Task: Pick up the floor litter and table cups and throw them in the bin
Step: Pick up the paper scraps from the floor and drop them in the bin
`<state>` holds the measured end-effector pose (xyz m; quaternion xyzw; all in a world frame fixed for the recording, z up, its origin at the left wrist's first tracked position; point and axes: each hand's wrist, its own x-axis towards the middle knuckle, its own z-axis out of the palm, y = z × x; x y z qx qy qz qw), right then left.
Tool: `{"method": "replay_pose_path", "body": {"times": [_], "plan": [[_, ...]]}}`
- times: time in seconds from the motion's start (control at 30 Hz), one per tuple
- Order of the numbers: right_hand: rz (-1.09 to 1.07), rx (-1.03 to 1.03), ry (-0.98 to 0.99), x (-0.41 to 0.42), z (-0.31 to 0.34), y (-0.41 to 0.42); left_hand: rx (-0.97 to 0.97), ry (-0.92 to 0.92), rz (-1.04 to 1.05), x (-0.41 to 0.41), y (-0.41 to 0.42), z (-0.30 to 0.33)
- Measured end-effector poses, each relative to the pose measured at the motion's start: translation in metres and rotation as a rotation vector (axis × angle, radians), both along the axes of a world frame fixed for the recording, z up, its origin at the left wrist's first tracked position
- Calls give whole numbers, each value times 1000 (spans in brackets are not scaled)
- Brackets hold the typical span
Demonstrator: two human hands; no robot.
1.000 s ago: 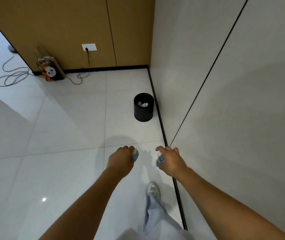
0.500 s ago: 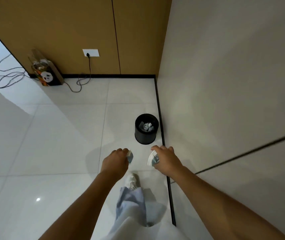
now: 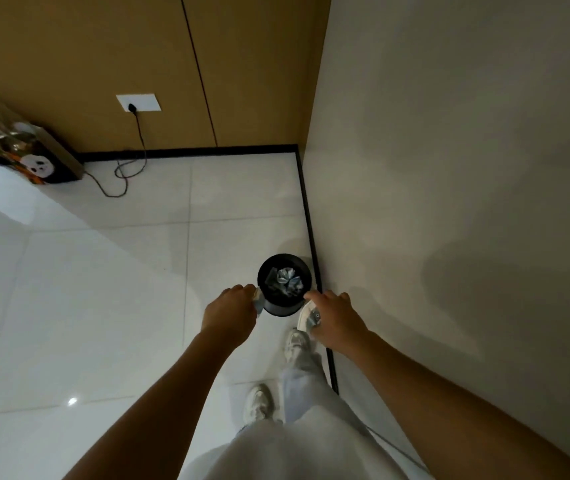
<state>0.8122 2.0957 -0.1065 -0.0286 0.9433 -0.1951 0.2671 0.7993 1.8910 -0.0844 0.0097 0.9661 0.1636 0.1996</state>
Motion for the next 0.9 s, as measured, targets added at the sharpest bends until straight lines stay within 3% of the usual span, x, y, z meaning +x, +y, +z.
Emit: {"method": "replay_pose_path", "body": {"times": [0.33, 0.53, 0.73, 0.9], "plan": [[45, 25, -101, -124, -69, -1, -8, -159, 158, -86, -3, -56], [-41, -18, -200, -192, -148, -24, 15, -215, 220, -125, -6, -118], [-90, -57, -287, -208, -222, -34, 57, -269, 226, -155, 1, -185], [-152, -49, -308, -188, -244, -12, 86, -321, 198, -177, 29, -223]]}}
